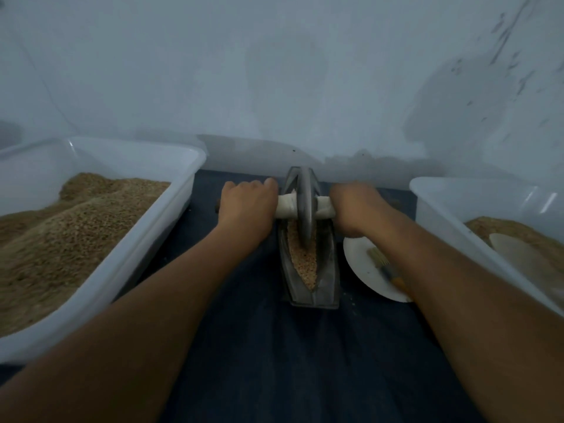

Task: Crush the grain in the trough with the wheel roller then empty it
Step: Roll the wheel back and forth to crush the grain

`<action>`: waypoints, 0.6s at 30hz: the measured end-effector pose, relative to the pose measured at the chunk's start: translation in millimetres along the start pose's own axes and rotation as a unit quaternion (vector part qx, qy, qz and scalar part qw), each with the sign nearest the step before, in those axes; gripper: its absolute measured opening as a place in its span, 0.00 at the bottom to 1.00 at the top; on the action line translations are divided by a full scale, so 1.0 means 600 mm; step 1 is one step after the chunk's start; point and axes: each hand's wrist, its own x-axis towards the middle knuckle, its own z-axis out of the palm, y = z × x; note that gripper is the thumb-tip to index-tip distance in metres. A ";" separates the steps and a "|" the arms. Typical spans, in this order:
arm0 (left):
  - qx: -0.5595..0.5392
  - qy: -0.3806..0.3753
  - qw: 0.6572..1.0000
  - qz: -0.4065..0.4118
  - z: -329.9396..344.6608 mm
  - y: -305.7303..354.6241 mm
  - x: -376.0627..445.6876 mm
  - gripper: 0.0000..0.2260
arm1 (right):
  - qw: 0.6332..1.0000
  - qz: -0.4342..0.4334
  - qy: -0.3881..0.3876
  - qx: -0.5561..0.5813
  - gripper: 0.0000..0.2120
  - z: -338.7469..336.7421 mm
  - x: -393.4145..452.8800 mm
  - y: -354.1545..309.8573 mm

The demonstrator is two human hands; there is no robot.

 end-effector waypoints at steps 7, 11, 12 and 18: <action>0.019 0.014 1.000 0.003 -0.030 0.013 -0.067 0.18 | 0.999 -0.006 0.053 0.001 0.15 0.021 -0.088 -0.006; 0.015 0.013 1.000 0.000 -0.035 0.011 -0.085 0.19 | 0.997 -0.014 0.076 -0.021 0.14 0.020 -0.101 -0.012; 0.014 0.015 1.000 0.000 -0.033 0.010 -0.085 0.18 | 0.996 -0.017 0.080 -0.024 0.15 0.022 -0.098 -0.012; 0.005 0.023 1.000 0.003 -0.013 0.005 -0.046 0.17 | 0.998 -0.008 0.055 -0.015 0.15 0.023 -0.054 -0.003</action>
